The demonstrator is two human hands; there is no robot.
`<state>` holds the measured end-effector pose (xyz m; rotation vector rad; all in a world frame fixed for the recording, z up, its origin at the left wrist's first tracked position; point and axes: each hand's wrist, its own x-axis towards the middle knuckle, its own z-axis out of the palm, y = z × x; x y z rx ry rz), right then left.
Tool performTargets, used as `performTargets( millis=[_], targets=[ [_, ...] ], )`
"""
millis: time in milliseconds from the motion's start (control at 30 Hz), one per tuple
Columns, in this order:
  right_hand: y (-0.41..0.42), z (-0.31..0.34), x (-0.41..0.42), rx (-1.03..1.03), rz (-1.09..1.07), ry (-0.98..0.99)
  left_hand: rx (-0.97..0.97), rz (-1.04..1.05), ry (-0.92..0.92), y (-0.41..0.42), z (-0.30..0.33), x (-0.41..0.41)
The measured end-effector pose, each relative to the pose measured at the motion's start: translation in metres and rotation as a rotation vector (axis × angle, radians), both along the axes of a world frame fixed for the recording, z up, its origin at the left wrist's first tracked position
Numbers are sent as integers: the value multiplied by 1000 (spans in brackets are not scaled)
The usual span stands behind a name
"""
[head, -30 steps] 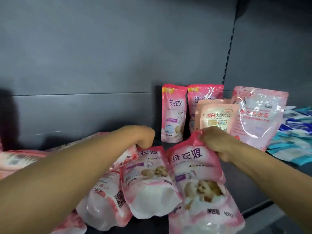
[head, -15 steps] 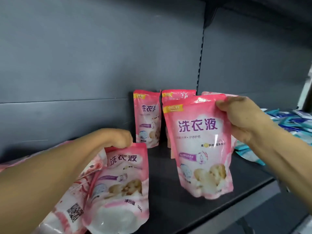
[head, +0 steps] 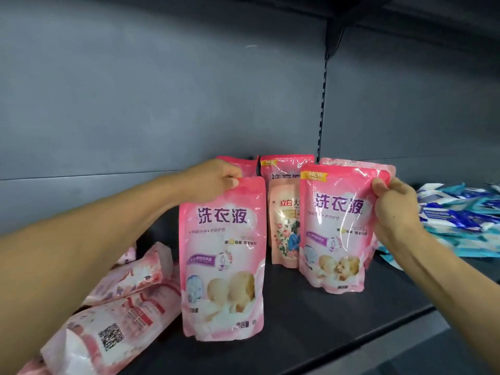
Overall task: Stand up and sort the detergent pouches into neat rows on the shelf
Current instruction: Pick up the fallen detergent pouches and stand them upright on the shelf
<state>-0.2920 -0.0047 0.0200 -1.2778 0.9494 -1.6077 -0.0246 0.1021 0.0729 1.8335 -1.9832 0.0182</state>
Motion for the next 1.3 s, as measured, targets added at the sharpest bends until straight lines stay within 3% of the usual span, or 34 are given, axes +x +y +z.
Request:
performTargets(
  millis=[400,800,933,1133,1300],
  targets=[
    [6,-2,2,-134,-68,110,-367,269,-257,-28,13,-3],
    [9,-12,-2,-88,34,152,-440,205,-345,-75,0,0],
    [11,-15,0,-80,0,194,-432,214,-309,-73,-1,-5],
    [21,-13,-1,-117,-57,306,-376,240,-403,-61,-2,-5],
    [30,-7,-3,-235,-181,452,-392,279,-390,-53,-7,0]
  ],
)
